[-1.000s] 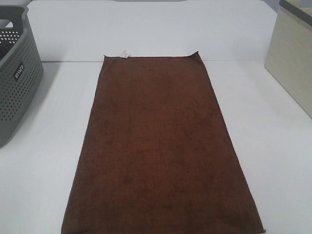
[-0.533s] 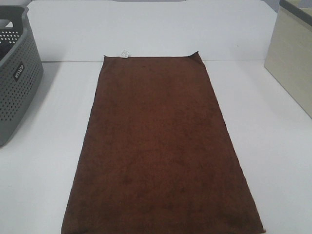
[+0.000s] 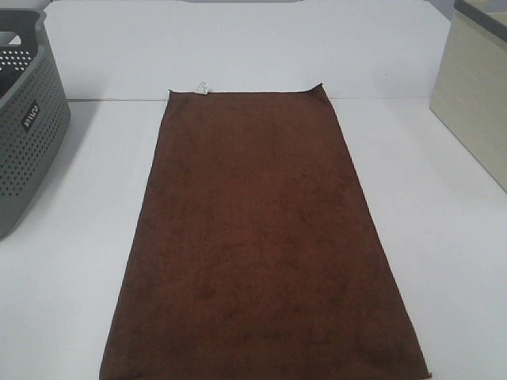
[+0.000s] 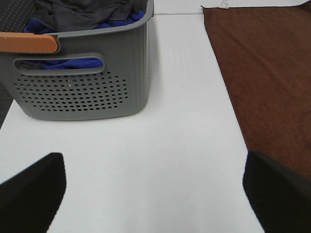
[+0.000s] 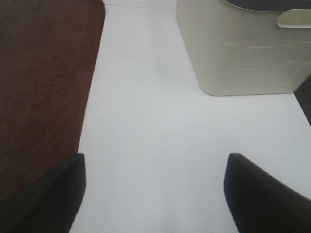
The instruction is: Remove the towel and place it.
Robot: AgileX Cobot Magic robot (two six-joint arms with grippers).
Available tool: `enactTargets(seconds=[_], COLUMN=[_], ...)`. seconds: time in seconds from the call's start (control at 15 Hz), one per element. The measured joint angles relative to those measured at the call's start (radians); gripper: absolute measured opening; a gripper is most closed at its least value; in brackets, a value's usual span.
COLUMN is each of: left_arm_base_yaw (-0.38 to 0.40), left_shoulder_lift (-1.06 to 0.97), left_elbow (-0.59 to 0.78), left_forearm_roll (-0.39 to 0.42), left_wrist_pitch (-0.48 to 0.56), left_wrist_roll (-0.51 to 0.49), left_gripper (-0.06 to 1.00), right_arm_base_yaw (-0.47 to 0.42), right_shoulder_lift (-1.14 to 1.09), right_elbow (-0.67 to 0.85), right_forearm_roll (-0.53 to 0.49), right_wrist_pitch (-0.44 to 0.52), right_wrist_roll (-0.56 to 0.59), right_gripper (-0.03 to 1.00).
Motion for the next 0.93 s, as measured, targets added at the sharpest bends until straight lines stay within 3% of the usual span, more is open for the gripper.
enactTargets(seconds=[0.2, 0.93], left_arm_base_yaw=[0.000, 0.000], left_shoulder_lift=[0.000, 0.000], left_elbow=[0.000, 0.001], left_forearm_roll=[-0.007, -0.034], left_wrist_pitch=[-0.001, -0.003], left_wrist_roll=[0.001, 0.003], left_gripper=[0.91, 0.91], right_arm_base_yaw=[0.073, 0.074], right_shoulder_lift=[0.000, 0.000], right_elbow=[0.000, 0.000], right_forearm_roll=[0.001, -0.001], right_wrist_pitch=[0.000, 0.000], right_wrist_roll=[-0.008, 0.009], right_gripper=[0.75, 0.75])
